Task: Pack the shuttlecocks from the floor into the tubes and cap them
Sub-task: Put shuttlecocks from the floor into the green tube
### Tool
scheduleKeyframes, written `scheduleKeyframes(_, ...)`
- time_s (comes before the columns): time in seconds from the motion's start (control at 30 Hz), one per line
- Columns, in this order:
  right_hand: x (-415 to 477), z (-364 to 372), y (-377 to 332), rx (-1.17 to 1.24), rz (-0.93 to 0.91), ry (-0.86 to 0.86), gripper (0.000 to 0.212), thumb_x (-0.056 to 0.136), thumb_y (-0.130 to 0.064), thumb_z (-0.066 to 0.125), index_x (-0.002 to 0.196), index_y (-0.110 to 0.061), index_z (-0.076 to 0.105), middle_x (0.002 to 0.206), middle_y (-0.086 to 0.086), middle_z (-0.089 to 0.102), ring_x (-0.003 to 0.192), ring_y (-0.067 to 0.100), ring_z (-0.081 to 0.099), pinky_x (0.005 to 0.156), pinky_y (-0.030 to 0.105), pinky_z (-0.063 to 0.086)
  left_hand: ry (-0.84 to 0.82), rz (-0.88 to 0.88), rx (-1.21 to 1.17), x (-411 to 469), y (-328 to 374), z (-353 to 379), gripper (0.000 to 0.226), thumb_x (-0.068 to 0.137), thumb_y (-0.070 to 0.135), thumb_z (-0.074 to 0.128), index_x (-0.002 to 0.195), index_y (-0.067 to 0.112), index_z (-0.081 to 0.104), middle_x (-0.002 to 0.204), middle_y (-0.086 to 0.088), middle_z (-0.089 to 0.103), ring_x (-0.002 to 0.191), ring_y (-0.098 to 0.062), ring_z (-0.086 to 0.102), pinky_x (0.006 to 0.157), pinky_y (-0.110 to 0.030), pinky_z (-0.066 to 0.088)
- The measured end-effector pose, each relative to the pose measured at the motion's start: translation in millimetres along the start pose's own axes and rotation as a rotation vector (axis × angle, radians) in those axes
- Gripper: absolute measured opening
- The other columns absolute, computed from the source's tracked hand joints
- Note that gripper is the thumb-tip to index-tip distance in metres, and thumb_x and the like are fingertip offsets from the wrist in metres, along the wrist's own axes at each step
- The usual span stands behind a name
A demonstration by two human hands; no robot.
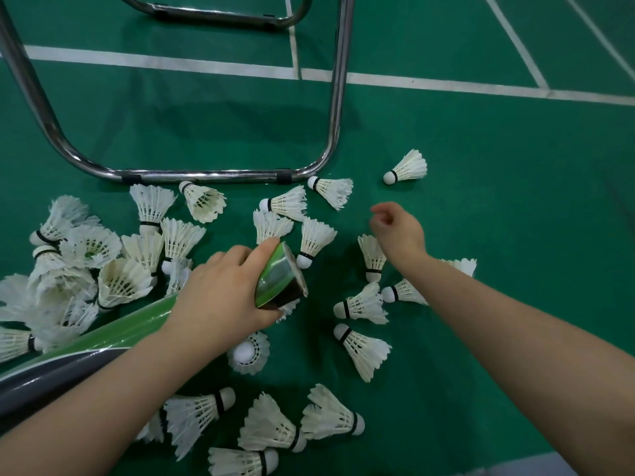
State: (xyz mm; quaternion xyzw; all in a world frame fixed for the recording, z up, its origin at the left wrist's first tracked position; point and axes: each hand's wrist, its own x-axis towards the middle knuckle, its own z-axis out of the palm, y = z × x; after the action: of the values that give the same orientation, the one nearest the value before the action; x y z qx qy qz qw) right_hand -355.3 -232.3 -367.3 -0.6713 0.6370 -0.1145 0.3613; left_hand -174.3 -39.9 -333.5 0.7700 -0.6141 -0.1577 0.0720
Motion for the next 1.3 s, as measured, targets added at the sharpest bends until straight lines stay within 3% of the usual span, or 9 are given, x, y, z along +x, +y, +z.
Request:
scheduleKeyframes(0.13, 9, 4, 23, -0.341, -0.049, -0.028, 0.056, 0.085, -0.032, 0.063, 0.137, -0.024, 0.042, 0.137, -0.002, 0.049, 0.124, 0.022, 0.044, 0.099, 0.044, 0.042, -0.006, -0.001, 0.004, -4, 2, 10, 0.095, 0.072, 0.059, 0.063, 0.145, 0.034, 0.007, 0.122, 0.003, 0.049, 0.106, -0.017, 0.048, 0.09, -0.032, 0.044)
scheduleKeyframes(0.23, 8, 8, 34, -0.41, -0.006, -0.063, 0.057, 0.081, -0.037, 0.066, 0.133, -0.027, 0.047, 0.133, 0.002, 0.053, 0.122, 0.026, 0.046, 0.097, 0.043, 0.043, 0.004, -0.016, 0.007, -3, 4, 14, 0.098, 0.072, 0.058, 0.064, 0.146, 0.032, 0.006, 0.125, 0.002, 0.048, 0.109, -0.018, 0.047, 0.093, -0.032, 0.043)
scheduleKeyframes(0.33, 6, 3, 36, -0.388, 0.061, -0.094, 0.04, 0.084, -0.039, 0.062, 0.121, -0.024, 0.058, 0.113, 0.006, 0.063, 0.102, 0.026, 0.057, 0.087, 0.039, 0.048, 0.004, -0.029, 0.006, -1, 4, 12, 0.099, 0.071, 0.058, 0.065, 0.145, 0.032, 0.005, 0.125, 0.002, 0.047, 0.11, -0.018, 0.047, 0.095, -0.034, 0.042)
scheduleKeyframes(0.47, -6, -8, 22, -0.062, 0.024, -0.012, 0.019, 0.089, -0.034, 0.058, 0.087, -0.017, 0.062, 0.082, 0.002, 0.061, 0.06, 0.014, 0.046, 0.054, 0.027, 0.037, -0.004, -0.037, 0.003, -1, 5, 10, 0.1, 0.071, 0.058, 0.066, 0.145, 0.032, 0.005, 0.126, 0.002, 0.047, 0.111, -0.019, 0.046, 0.097, -0.035, 0.041)
scheduleKeyframes(0.6, -37, -9, -12, 0.419, 0.033, 0.068, 0.027, 0.091, -0.029, 0.055, 0.084, -0.004, 0.064, 0.079, 0.007, 0.061, 0.068, 0.014, 0.045, 0.06, 0.028, 0.034, 0.002, -0.047, 0.016, -3, 6, 9, 0.107, 0.072, 0.06, 0.064, 0.145, 0.032, -0.009, 0.13, 0.001, 0.044, 0.113, -0.018, 0.046, 0.099, -0.034, 0.04)
scheduleKeyframes(0.8, -106, 17, -50, 0.465, -0.103, -0.212, 0.025, 0.094, -0.025, 0.05, 0.072, -0.018, 0.06, 0.067, -0.008, 0.058, 0.062, 0.01, 0.049, 0.064, 0.022, 0.043, 0.023, -0.053, 0.003, -6, 7, 6, 0.11, 0.071, 0.06, 0.065, 0.146, 0.032, -0.011, 0.129, 0.001, 0.045, 0.112, -0.017, 0.045, 0.098, -0.032, 0.038)
scheduleKeyframes(1.0, -125, 33, -48, 0.473, -0.14, -0.333, 0.028, 0.096, -0.027, 0.045, 0.083, -0.02, 0.068, 0.091, 0.009, 0.069, 0.091, 0.029, 0.063, 0.087, 0.043, 0.05, 0.031, -0.045, -0.005, -8, 6, 2, 0.105, 0.069, 0.055, 0.069, 0.148, 0.031, 0.003, 0.125, -0.002, 0.048, 0.109, -0.021, 0.048, 0.094, -0.036, 0.04)
scheduleKeyframes(1.17, -122, 25, -43, 0.546, -0.143, -0.525, 0.027, 0.097, -0.032, 0.044, 0.1, -0.019, 0.068, 0.096, -0.001, 0.069, 0.091, 0.008, 0.061, 0.086, 0.019, 0.046, 0.02, -0.033, 0.008, -7, 6, 0, 0.104, 0.069, 0.056, 0.069, 0.147, 0.032, 0.004, 0.125, -0.001, 0.047, 0.109, -0.02, 0.047, 0.093, -0.034, 0.041)
scheduleKeyframes(1.3, -121, 24, -44, 0.513, -0.141, -0.794, 0.041, 0.077, -0.031, 0.057, 0.111, -0.01, 0.065, 0.107, 0.003, 0.066, 0.103, 0.012, 0.06, 0.1, 0.027, 0.043, -0.011, -0.011, 0.017, -10, 10, -1, 0.103, 0.071, 0.056, 0.067, 0.147, 0.034, 0.001, 0.13, 0.002, 0.044, 0.114, -0.019, 0.045, 0.095, -0.034, 0.04)
